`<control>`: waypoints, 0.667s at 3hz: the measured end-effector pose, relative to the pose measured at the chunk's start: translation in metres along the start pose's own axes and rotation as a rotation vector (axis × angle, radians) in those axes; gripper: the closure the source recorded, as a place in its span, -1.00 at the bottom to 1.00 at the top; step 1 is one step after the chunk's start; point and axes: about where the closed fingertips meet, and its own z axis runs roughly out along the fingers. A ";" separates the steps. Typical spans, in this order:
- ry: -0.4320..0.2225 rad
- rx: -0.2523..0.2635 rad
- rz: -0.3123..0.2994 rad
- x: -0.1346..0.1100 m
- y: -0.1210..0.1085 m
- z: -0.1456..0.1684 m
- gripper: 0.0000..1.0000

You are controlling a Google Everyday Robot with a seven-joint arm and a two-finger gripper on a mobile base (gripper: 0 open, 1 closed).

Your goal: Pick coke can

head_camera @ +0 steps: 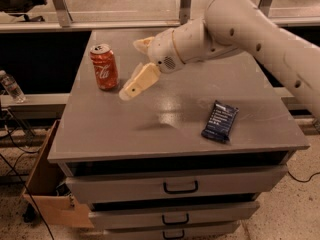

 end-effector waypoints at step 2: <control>-0.194 0.019 0.065 -0.008 -0.044 0.062 -1.00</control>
Offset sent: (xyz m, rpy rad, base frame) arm 0.0821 0.0748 -0.0257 0.3209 0.0455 -0.0384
